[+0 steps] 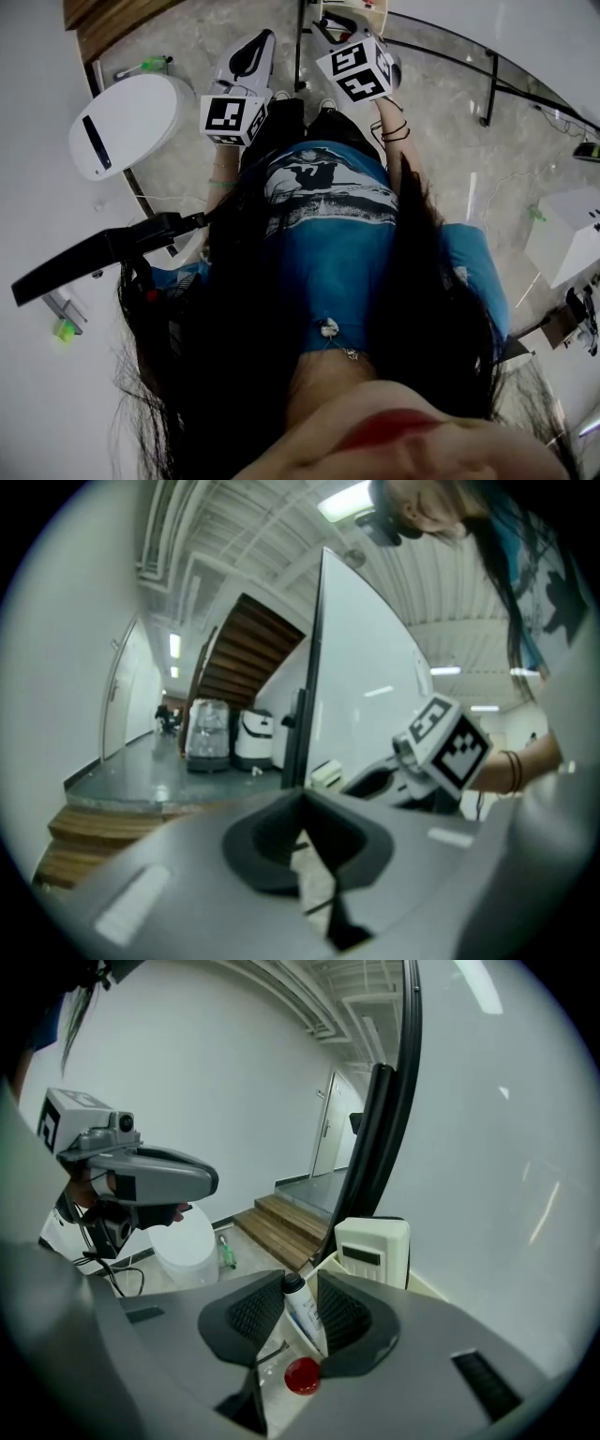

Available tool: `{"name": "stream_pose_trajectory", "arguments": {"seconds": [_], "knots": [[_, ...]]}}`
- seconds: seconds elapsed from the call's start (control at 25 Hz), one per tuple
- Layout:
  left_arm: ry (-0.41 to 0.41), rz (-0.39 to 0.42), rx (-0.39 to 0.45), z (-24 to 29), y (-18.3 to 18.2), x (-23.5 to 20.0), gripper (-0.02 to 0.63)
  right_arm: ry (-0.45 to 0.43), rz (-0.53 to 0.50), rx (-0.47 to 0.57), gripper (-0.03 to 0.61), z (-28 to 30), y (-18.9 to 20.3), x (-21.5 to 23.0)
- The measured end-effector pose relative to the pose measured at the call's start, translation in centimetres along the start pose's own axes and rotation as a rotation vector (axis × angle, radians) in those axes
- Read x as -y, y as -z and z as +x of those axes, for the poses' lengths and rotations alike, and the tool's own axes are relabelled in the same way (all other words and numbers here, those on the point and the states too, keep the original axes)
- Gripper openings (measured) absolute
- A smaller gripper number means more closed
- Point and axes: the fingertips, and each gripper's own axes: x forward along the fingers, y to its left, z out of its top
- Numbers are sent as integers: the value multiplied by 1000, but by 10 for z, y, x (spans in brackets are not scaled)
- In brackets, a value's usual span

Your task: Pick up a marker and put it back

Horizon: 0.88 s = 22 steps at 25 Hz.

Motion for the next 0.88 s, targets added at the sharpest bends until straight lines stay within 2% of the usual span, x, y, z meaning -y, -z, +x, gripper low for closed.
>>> {"name": "stream_pose_trajectory", "arguments": {"seconds": [0.16,0.4,0.64,0.76,0.88], "knots": [[27,-6,4,4,-2,8,3,46,42,51,101,-19,-4,11],[59,-15,-5,9,0,17,3,116,175,193,89,-56,-17,34],[94,-140,-11,14,3,21,-5,147,293,333,87,-95,-30,48],[115,-96,-32,15,5,28,-3,161,344,397,86,-116,-36,54],[134,-37,-45,18,3,36,55,162,393,454,86,-132,-41,62]]}}
